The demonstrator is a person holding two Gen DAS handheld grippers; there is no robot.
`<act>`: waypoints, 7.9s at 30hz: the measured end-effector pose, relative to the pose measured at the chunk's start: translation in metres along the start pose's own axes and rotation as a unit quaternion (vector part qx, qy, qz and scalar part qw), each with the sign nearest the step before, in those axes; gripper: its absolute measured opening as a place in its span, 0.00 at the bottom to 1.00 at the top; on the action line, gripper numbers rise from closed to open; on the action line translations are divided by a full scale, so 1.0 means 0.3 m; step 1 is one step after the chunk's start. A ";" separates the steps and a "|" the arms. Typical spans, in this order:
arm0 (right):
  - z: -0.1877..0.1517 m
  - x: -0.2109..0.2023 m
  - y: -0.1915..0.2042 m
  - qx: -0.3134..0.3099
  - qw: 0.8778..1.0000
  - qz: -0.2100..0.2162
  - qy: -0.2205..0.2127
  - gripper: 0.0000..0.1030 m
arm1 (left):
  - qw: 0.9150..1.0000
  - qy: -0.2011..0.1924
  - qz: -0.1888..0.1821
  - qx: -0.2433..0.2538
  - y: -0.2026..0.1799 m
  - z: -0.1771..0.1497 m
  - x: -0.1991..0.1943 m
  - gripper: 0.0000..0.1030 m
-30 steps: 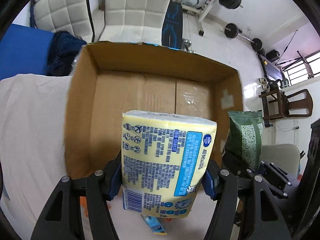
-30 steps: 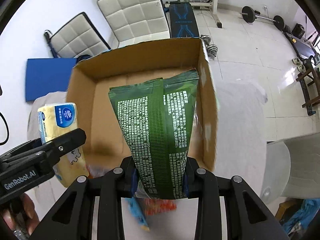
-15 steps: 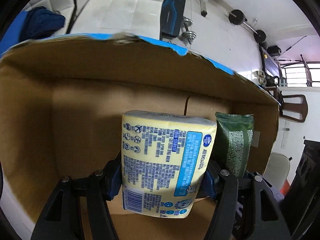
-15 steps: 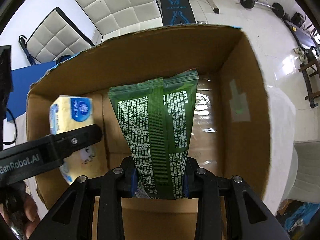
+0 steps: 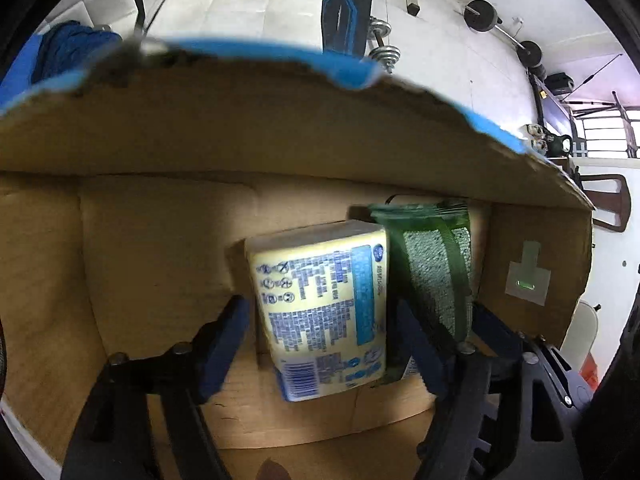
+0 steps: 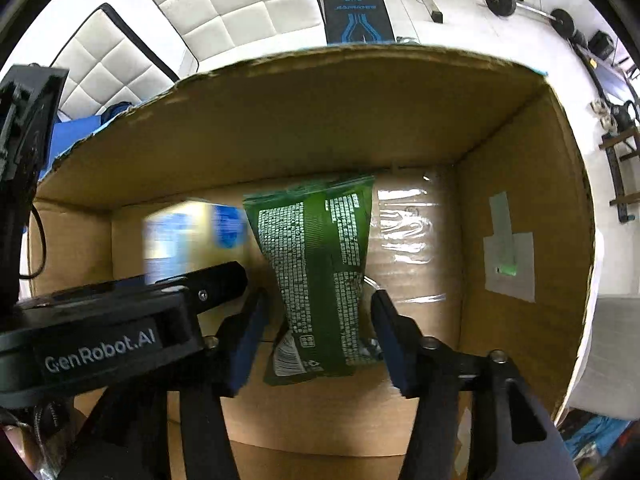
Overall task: Organize soft objects
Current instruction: 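Open both tools to release the packs and lift out of the box, then grasp the orange snack bag with the left tool while the right tool grasps the red floral bag, then carry both bags over the box and lower them inside, then open both tools to release the bags and lift out of the box, then grasp the lilac cloth with the left tool while the right tool grasps the blue tube pouch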
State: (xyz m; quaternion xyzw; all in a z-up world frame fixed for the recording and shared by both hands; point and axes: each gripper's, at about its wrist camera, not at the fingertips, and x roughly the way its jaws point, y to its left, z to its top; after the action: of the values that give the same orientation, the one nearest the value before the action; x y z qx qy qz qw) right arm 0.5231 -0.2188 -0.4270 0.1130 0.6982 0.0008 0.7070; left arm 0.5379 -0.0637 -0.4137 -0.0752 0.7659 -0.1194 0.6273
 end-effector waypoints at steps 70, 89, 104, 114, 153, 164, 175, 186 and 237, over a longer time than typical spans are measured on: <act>-0.894 0.048 0.014 -0.013 0.996 -0.029 0.085 0.75 | 0.980 -0.044 0.065 -0.184 0.591 -0.810 0.029 0.99; -1.125 0.048 -0.009 -0.057 0.986 -0.080 0.131 0.51 | 0.990 -0.004 0.108 -0.090 0.376 -1.031 0.223 0.50; -1.036 0.068 0.000 -0.019 0.987 -0.086 0.136 0.52 | 0.987 -0.026 0.143 -0.070 0.279 -1.014 0.240 0.50; -1.067 -0.007 0.035 -0.032 0.990 -0.066 0.123 0.46 | 0.990 -0.056 0.122 -0.046 0.188 -1.050 0.107 0.48; -0.375 -0.198 0.045 0.010 0.998 -0.069 0.009 0.46 | 0.987 -0.087 0.133 0.031 0.111 -0.149 -0.209 0.48; -0.341 0.026 0.015 0.009 0.994 -0.087 0.071 0.46 | 0.984 -0.035 0.166 0.063 0.104 0.024 0.016 0.48; -0.318 0.082 0.010 0.006 0.992 -0.085 0.090 0.47 | 0.988 -0.042 0.130 0.073 0.117 0.059 0.015 0.48; -0.328 0.009 0.042 0.000 0.995 -0.076 0.072 0.62 | 0.997 -0.029 0.072 0.018 0.197 -0.009 -0.113 0.55; -0.879 -0.836 0.080 -0.016 0.984 -0.044 -0.173 1.00 | 0.945 -0.305 0.120 0.010 0.015 -0.967 -0.684 0.89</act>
State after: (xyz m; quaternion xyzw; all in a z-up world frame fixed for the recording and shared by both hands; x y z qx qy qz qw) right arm 0.2602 -0.1934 -0.1755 0.0691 0.5693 -0.0390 0.8183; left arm 0.2953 0.0208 -0.1679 -0.0088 0.5404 -0.0221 0.8411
